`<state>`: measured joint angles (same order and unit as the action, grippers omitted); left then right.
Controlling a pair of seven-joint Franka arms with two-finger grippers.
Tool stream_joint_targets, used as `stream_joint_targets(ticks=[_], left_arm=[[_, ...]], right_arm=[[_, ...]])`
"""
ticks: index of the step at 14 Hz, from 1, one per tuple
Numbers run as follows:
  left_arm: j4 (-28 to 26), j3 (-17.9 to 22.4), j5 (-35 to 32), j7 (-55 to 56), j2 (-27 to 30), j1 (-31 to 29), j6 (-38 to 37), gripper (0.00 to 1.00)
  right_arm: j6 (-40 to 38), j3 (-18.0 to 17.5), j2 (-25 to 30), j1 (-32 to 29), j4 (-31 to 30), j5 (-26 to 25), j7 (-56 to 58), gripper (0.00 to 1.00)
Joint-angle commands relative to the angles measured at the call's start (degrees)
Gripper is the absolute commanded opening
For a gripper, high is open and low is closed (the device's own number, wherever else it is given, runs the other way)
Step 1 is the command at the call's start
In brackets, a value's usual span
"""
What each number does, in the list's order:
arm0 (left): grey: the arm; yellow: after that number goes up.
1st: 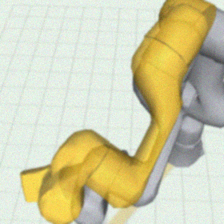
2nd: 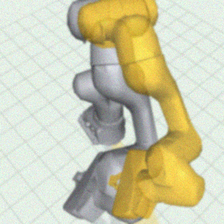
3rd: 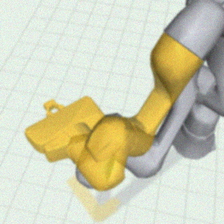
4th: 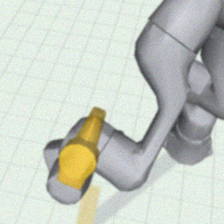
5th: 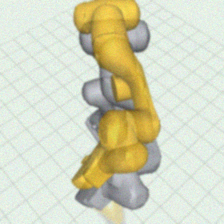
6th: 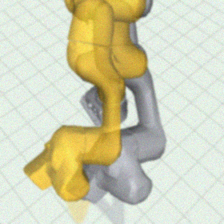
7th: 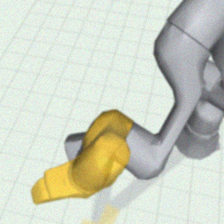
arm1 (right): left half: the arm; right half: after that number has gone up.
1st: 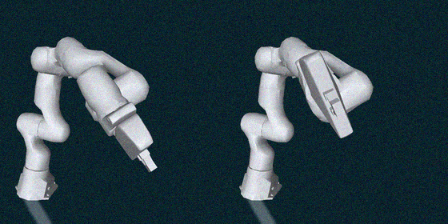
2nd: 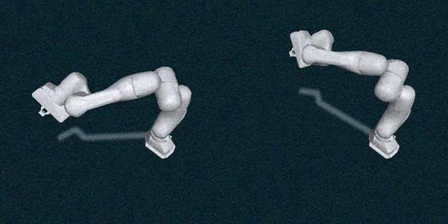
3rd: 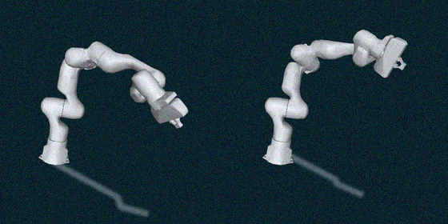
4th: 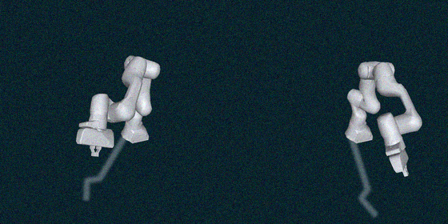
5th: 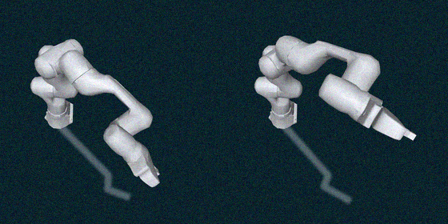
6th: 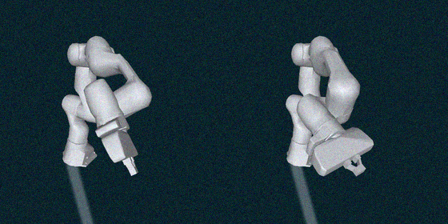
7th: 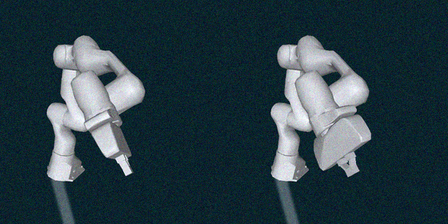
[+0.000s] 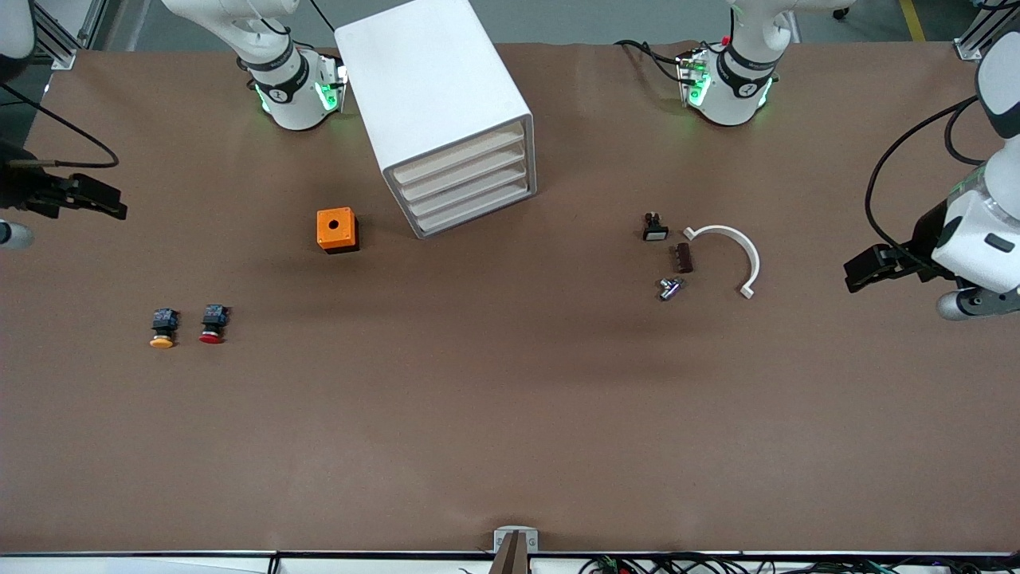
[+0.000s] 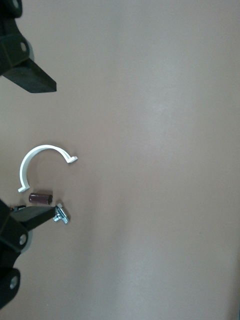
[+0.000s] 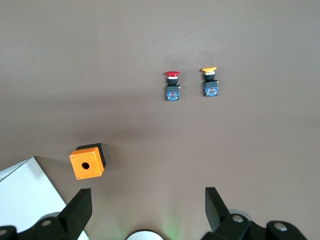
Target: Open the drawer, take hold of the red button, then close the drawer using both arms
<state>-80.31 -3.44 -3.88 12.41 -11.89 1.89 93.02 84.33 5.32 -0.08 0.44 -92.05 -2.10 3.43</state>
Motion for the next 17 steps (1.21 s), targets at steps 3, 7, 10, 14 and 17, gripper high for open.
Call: stream_joint_targets(ticks=[3,7,10,14,17], left_arm=[[0.0,-0.3,-0.4,-2.2,1.1,-1.6,-2.8,1.00],[0.0,-0.4,-0.2,-2.2,0.7,-1.8,-2.8,1.00],[1.1,-0.6,0.9,-2.3,0.7,-2.1,-4.5,1.00],[3.1,-0.7,0.8,-2.4,1.1,-1.9,-7.8,1.00],[2.9,-1.0,0.9,-2.4,1.6,-1.6,-11.5,1.00]], right_arm=[[-1.5,-0.1,1.7,1.2,2.1,0.8,-1.5,1.00],[-0.5,-0.3,2.7,1.2,3.5,1.0,-1.6,1.00],[2.4,0.2,4.6,1.0,0.6,2.9,-1.4,1.00],[6.7,0.2,10.6,1.0,-7.8,2.3,-1.4,1.00],[5.5,0.0,10.3,1.0,-6.6,0.4,-1.1,1.00]])
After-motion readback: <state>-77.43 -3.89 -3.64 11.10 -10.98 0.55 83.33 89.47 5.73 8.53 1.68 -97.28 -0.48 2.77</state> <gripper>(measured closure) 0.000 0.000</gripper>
